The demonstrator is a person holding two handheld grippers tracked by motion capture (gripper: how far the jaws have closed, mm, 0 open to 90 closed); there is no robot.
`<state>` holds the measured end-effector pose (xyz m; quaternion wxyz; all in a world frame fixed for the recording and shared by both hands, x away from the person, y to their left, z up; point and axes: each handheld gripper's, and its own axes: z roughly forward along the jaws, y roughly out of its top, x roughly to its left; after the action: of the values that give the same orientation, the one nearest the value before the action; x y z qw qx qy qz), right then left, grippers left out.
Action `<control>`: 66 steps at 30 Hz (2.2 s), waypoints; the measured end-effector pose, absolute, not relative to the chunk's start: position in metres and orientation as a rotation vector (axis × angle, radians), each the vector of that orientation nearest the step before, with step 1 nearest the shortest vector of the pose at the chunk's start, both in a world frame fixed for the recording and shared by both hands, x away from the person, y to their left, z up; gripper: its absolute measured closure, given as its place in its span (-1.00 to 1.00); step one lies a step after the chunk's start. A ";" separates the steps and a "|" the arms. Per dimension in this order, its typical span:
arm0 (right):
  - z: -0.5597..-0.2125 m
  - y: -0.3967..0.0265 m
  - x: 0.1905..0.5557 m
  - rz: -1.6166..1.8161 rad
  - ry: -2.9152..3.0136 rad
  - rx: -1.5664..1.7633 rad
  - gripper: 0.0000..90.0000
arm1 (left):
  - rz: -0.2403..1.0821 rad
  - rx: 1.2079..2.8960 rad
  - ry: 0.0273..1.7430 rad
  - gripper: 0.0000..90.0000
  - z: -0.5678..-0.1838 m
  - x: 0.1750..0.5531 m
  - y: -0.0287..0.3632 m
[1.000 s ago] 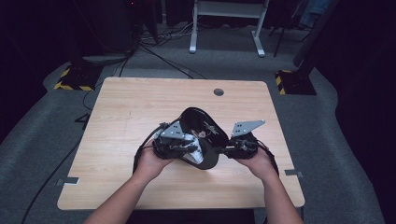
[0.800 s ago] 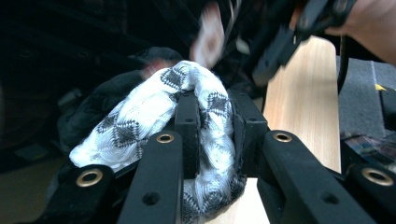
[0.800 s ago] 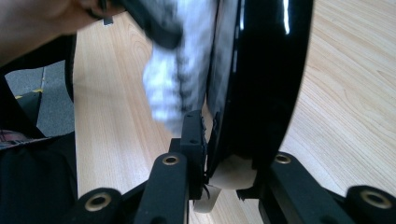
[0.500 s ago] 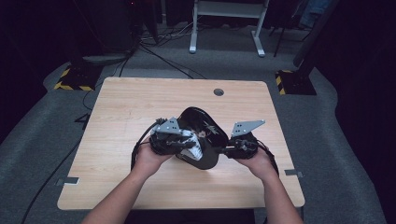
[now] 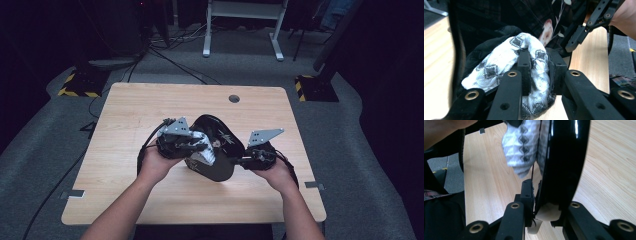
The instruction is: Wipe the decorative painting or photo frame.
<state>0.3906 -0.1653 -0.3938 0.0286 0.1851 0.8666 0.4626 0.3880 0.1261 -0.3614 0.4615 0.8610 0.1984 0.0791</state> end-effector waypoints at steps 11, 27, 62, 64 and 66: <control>-0.393 -0.164 0.390 1.426 2.674 0.574 0.71 | 0.146 2.121 0.537 0.69 -0.395 0.386 0.134; -0.394 -0.165 0.391 1.436 2.679 0.581 0.71 | 0.187 2.078 0.531 0.69 -0.368 0.392 0.138; -0.394 -0.162 0.390 1.429 2.689 0.571 0.69 | 0.156 2.084 0.570 0.69 -0.379 0.395 0.150; -0.394 -0.162 0.390 1.430 2.689 0.570 0.70 | 0.164 2.071 0.564 0.69 -0.372 0.396 0.151; -0.395 -0.162 0.390 1.430 2.687 0.571 0.70 | 0.191 2.072 0.558 0.69 -0.359 0.398 0.151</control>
<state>0.3903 -0.1625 -0.3945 0.0224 0.1842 0.8674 0.4618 0.3978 0.1506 -0.3591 0.4739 0.8468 0.2283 0.0783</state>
